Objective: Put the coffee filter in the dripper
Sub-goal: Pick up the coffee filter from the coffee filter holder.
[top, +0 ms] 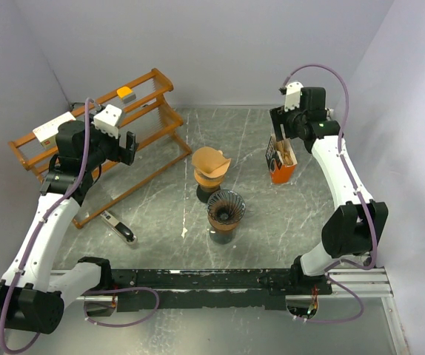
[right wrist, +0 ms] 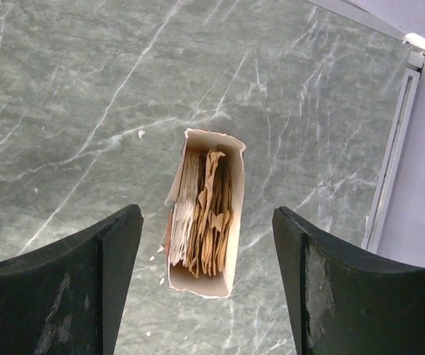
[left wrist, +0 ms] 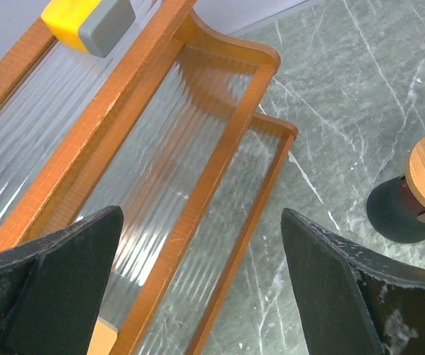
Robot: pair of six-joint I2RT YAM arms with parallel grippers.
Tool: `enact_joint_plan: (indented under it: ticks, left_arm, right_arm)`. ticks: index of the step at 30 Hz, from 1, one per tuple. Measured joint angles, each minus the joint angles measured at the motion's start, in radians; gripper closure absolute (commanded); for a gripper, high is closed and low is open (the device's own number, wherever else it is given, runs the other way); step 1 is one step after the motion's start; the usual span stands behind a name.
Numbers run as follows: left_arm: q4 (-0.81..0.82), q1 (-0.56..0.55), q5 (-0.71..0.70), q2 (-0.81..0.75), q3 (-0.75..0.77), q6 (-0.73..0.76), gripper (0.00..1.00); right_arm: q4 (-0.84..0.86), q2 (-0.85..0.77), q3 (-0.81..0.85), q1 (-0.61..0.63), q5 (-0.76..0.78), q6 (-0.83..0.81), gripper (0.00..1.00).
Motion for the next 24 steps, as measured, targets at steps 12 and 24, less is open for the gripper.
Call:
enact_joint_plan:
  ticks: [12,24]
  left_arm:
    - [0.004,0.004,0.005,0.001,0.000,0.000,0.00]
    - [0.021,0.016,0.004,0.002,-0.023,-0.018,0.00]
  right_arm:
    - [-0.004,-0.008,-0.024,0.000,0.001,-0.002,0.28]
    - [-0.004,0.005,-0.022,0.000,-0.008,-0.006,0.30]
